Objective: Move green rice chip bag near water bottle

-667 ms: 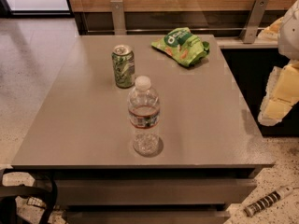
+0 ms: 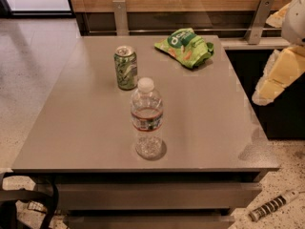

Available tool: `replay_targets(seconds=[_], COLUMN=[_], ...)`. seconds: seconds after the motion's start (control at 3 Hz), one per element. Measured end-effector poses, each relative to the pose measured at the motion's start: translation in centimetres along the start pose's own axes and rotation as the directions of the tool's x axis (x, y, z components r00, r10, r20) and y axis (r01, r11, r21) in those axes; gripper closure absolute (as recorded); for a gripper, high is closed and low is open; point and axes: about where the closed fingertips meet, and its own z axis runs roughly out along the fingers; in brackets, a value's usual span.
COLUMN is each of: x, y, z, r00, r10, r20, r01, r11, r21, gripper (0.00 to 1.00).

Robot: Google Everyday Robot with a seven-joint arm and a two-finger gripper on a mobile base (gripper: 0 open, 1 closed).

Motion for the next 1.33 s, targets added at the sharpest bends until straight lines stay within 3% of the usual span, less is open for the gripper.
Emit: replay_targets(seconds=[0.33,0.67,1.0,1.33], x=[-1.3,-3.4,-6.9,-8.4], y=[-4.1,-8.0,-12.2,-13.7], z=[2.2,4.1,6.4,7.7], r00=[0.984,0.931,0.845,0.801], r10=[0.114,0.215,0.311,0.386], r20=[0.135,0.295,0.435,0.457], r01=[-0.124,-0.256,-0.380,-0.453], r11=[0.9899,0.9608,0.9212,0.8906], r21=[0.068,0.107,0.081,0.042], gripper=[0.00,0.00,0.00,0.00])
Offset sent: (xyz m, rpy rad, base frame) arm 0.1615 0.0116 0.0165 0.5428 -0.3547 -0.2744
